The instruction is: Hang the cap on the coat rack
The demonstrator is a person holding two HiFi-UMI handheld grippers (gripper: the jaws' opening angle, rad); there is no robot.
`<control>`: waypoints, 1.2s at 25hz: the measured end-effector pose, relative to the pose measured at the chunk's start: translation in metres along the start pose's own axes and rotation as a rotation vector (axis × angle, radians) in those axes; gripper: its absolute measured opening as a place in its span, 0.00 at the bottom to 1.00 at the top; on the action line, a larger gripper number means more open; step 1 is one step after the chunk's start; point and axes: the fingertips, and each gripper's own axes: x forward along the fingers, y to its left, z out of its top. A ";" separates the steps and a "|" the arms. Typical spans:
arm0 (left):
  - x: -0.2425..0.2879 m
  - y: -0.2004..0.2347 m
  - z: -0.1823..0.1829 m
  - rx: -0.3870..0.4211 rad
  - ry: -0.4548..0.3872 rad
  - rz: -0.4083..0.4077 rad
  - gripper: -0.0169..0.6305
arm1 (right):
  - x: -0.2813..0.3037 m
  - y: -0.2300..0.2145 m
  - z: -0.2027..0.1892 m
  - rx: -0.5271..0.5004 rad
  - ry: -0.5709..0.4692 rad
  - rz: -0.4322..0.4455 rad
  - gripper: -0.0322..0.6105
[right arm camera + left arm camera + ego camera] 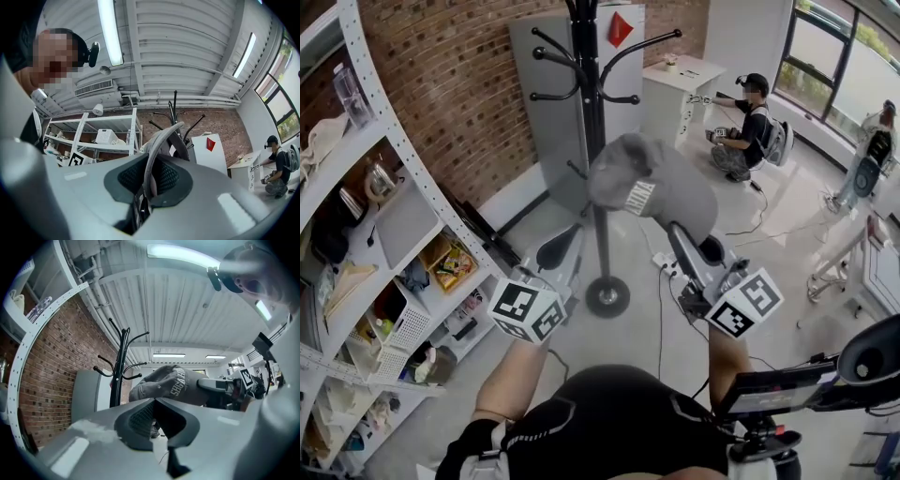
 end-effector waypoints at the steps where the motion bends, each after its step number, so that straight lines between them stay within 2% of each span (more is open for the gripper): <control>1: 0.003 0.003 0.005 0.000 -0.005 -0.004 0.03 | 0.004 0.001 0.004 -0.004 -0.007 0.002 0.10; 12: 0.032 0.020 0.041 0.025 -0.038 -0.107 0.03 | 0.031 -0.002 0.050 -0.047 -0.097 -0.045 0.10; 20: 0.044 0.030 0.055 0.039 -0.063 -0.183 0.03 | 0.042 -0.006 0.067 -0.075 -0.125 -0.099 0.10; 30: 0.074 0.030 0.083 0.075 -0.077 -0.171 0.03 | 0.052 -0.022 0.115 -0.110 -0.190 -0.022 0.10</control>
